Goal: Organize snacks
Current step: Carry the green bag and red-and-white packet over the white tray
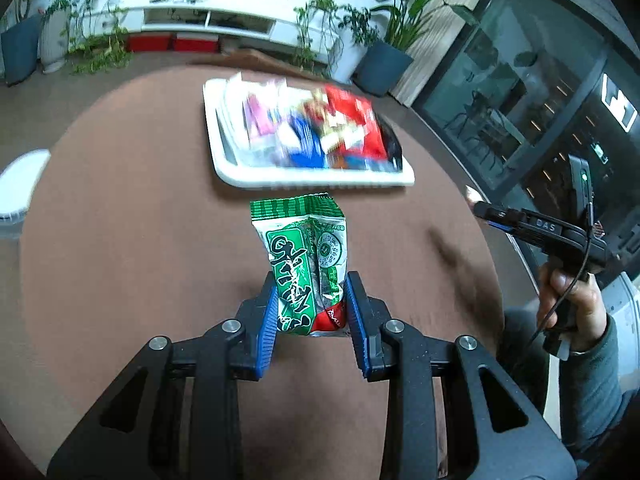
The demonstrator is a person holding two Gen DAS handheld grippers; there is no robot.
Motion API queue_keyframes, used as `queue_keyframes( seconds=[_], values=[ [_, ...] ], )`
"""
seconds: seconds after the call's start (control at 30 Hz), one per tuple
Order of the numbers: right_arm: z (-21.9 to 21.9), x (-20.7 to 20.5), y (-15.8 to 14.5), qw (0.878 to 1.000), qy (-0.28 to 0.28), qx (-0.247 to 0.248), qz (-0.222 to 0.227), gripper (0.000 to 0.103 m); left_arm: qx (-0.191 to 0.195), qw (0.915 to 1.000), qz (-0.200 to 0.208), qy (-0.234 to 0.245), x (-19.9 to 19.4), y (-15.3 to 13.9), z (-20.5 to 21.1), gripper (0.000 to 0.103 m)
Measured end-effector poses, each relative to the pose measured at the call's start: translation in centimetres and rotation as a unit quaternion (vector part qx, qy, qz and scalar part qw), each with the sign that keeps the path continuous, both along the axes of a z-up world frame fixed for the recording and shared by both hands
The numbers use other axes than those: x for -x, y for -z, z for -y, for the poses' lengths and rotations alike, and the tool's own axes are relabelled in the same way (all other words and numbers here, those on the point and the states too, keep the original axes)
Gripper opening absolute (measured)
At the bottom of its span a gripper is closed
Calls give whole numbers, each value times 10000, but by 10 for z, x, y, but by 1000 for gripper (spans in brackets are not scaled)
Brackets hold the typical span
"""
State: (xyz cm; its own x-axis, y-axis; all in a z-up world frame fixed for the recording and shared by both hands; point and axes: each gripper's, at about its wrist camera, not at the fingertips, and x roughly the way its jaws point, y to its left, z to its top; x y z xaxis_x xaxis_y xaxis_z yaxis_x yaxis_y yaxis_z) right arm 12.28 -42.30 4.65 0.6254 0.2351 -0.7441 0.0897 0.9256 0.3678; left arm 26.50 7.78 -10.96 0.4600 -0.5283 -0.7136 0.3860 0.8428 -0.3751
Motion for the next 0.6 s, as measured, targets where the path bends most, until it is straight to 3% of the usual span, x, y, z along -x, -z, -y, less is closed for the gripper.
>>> queue_keyframes(
  seconds=[0.17, 0.33, 0.47, 0.6],
  values=[
    [16, -30, -42, 9992, 49, 103, 391, 34, -25, 9995, 314, -84, -50, -41, 6, 29],
    [-17, -78, -80, 9966, -353, 81, 740, 34, -192, 9989, 432, 74, -106, -68, 43, 29],
    [-53, -125, -86, 9951, -702, 120, 691, 34, -421, 9983, 367, 147, -143, -66, 72, 29],
    [-79, -159, -70, 9947, -907, 200, 438, 34, -663, 9974, 256, 112, -175, -49, 92, 30]
  ],
)
